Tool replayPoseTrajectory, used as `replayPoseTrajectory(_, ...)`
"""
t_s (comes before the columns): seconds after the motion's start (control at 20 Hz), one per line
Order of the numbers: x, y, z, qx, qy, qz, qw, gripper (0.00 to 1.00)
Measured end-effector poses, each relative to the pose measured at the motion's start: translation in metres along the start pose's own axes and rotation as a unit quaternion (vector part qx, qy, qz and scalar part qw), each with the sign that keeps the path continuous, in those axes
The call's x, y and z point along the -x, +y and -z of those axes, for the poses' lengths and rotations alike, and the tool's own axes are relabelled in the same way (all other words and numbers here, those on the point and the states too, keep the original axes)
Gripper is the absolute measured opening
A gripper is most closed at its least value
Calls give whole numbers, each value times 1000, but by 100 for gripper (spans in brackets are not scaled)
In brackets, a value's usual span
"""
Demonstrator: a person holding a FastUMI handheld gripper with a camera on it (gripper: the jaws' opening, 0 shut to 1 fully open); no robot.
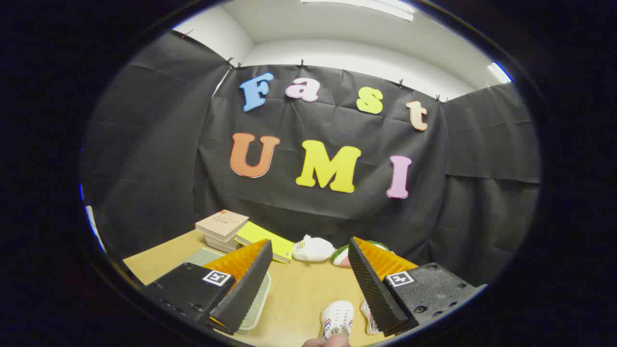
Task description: Open the storage box then place both shoes into the box .Put the left shoe in first, then the right shoe, with the right side of both shoes facing outward in a uniform manner.
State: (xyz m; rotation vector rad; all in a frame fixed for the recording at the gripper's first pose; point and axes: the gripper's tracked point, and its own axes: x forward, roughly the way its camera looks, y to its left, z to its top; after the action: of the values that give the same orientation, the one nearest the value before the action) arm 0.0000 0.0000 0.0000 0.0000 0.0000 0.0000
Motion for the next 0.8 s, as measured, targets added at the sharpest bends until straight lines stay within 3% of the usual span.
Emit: replayPoseTrajectory(0.8,3,-17,-6,-30,-1,-11,999,100)
